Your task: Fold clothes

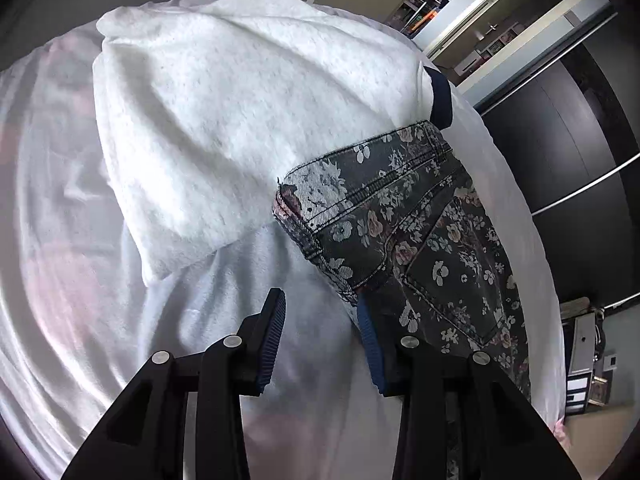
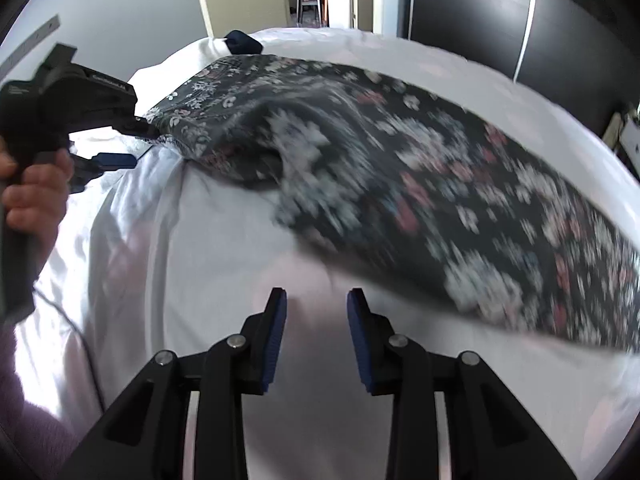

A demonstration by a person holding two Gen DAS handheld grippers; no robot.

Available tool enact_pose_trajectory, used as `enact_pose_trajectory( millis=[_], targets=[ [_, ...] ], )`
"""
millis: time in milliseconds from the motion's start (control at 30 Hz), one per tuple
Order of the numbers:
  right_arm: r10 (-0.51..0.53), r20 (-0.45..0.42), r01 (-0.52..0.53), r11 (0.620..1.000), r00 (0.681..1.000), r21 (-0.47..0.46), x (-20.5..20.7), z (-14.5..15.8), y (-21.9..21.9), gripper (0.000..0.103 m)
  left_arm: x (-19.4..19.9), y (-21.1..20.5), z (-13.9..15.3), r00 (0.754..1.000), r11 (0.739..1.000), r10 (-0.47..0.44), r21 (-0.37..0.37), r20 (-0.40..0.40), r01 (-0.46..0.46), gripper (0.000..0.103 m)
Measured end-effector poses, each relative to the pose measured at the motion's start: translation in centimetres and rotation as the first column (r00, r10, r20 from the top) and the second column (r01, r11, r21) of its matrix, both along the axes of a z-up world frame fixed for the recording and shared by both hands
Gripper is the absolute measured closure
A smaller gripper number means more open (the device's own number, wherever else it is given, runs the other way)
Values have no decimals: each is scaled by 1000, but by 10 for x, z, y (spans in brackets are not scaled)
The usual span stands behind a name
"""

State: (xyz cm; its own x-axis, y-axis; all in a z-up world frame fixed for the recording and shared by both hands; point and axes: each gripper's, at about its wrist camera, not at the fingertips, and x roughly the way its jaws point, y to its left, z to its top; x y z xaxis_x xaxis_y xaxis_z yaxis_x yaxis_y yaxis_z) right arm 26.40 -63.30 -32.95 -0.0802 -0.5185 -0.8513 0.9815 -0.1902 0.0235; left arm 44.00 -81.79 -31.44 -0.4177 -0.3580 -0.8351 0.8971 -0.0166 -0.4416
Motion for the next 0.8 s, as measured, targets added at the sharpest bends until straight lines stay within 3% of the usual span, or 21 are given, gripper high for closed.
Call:
enact_pose_trajectory(
  millis=[233,400,433,500,533,600,633,700,733,800],
  targets=[
    [23,-155,-29,999,988,-36,7,0,-26,72,-6,-6,-3,999,999,-33,-8,10,33,55],
    [22,-214,-39,997,976,-73,9,-1,-47,72,-4,-8,-6,999,1000,-32,-2,-9,32,51],
    [20,-215,-38,996,976,-79,9,1,-47,77,-3,-8,-6,999,999,-35,-2,-11,35,51],
    [14,-188,-33,994,982,-103,7,6,-46,93,-3,-9,-6,999,999,-44,-6,-7,44,51],
    [14,-173,-30,995,985,-92,5,8,-45,96,-4,-10,-6,999,999,-48,-10,2,48,51],
    [30,-106,-39,996,994,-81,1,14,-38,97,-4,-8,-2,998,999,-40,-33,40,42,57],
    [41,-59,-45,996,997,-81,-2,18,-34,98,-3,-7,1,996,998,-28,-50,80,32,65],
    [61,62,-56,995,996,-84,-11,26,-22,98,-2,-7,2,984,998,-11,-60,177,22,70],
    [72,127,-62,995,989,-77,-15,26,-17,98,0,-8,-1,981,999,-11,-45,192,20,77],
    [67,227,-66,998,972,-13,-24,16,-13,99,5,-10,-8,981,1000,-13,-3,193,13,81]
  ],
)
